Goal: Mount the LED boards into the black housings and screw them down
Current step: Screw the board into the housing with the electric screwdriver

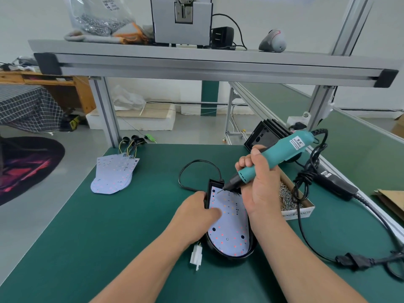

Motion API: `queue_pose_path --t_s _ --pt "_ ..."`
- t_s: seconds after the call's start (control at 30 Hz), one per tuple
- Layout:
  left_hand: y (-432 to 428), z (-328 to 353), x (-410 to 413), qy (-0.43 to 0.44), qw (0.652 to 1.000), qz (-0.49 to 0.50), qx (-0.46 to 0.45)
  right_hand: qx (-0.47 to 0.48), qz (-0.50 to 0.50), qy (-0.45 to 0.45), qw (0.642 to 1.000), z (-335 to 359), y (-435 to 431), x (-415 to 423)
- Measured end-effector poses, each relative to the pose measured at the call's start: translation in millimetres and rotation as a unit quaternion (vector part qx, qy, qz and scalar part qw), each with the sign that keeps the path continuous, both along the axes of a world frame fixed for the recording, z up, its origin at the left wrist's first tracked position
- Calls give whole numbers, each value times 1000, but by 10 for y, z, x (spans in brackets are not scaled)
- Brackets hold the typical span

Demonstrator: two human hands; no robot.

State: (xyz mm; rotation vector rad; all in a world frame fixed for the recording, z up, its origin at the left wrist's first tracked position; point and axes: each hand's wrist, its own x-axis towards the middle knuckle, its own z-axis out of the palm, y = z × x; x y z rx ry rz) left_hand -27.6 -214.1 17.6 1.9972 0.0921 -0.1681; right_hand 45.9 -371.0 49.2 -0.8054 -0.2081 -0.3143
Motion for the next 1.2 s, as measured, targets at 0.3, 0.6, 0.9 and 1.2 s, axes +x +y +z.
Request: queue_pose_path --t_s 0.3,0.6,0.9,1.2 --pt "-32 -39 25 -12 1000 5 -7 -38 4 -23 999 -33 42 -18" --pt "-36 -41 21 -27 1000 9 -6 -161 12 -87 983 -22 120 -54" --pt "-27 -50 27 -47 999 19 15 -228 90 -88 965 -34 133 -71" --pt "-31 -59 47 -35 999 9 -12 -172 89 -54 980 6 74 -146"
